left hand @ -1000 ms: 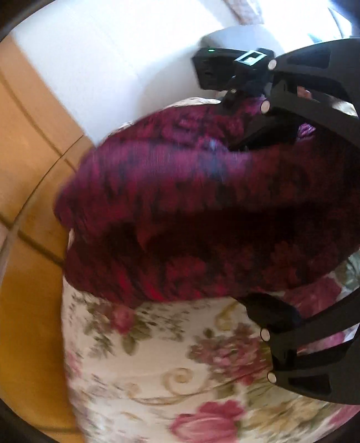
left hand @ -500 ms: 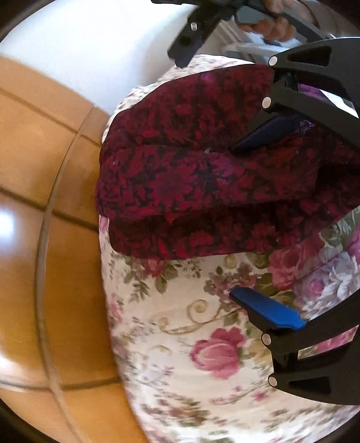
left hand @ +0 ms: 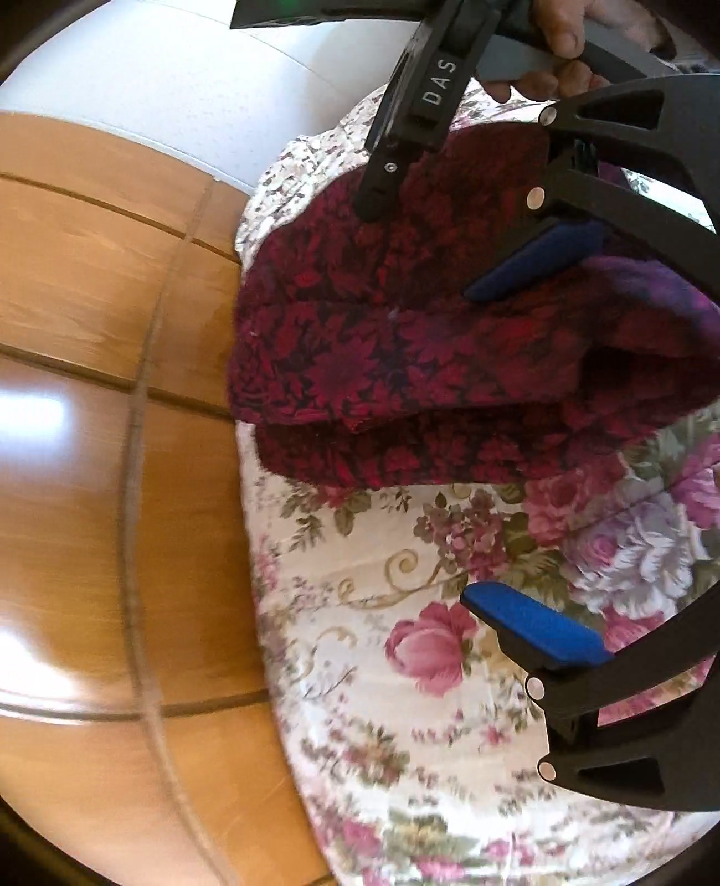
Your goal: Fold small clothes
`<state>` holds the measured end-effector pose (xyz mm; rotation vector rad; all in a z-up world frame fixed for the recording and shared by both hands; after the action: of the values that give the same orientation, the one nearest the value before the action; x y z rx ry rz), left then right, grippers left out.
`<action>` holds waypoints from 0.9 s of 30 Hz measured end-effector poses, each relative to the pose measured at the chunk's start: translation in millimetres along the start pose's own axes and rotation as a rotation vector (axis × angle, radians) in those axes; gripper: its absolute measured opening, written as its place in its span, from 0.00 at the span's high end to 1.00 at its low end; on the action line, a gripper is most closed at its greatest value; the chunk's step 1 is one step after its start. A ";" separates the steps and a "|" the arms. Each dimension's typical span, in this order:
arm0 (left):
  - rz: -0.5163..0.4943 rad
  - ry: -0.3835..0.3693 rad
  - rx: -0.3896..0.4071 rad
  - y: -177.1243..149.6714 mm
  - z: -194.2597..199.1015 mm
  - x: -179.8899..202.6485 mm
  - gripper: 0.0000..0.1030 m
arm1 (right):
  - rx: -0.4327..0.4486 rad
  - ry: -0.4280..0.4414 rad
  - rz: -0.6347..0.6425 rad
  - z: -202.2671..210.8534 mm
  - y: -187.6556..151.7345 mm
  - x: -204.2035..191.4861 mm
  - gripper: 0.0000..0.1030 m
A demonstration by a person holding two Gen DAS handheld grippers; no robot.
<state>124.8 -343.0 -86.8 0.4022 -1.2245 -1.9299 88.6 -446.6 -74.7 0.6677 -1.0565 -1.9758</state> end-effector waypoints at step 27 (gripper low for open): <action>-0.050 0.222 0.162 -20.3 110.7 -10.3 0.04 | 0.114 -0.212 -0.024 129.9 -79.3 -19.5 0.02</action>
<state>52.5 -263.2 -52.5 0.7177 -1.2366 -1.7779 -26.8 -345.5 -73.7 0.5407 -1.3015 -2.0529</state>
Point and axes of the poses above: each gripper's, at about its wrist camera, not at the fingertips, and z roughly against the way its jaws point, x to its right, y to its top, the point moved 7 cm from there along -z, roughly the way its jaws point, and after that the axes turned 14 degrees about x, right-handed, at the moved point
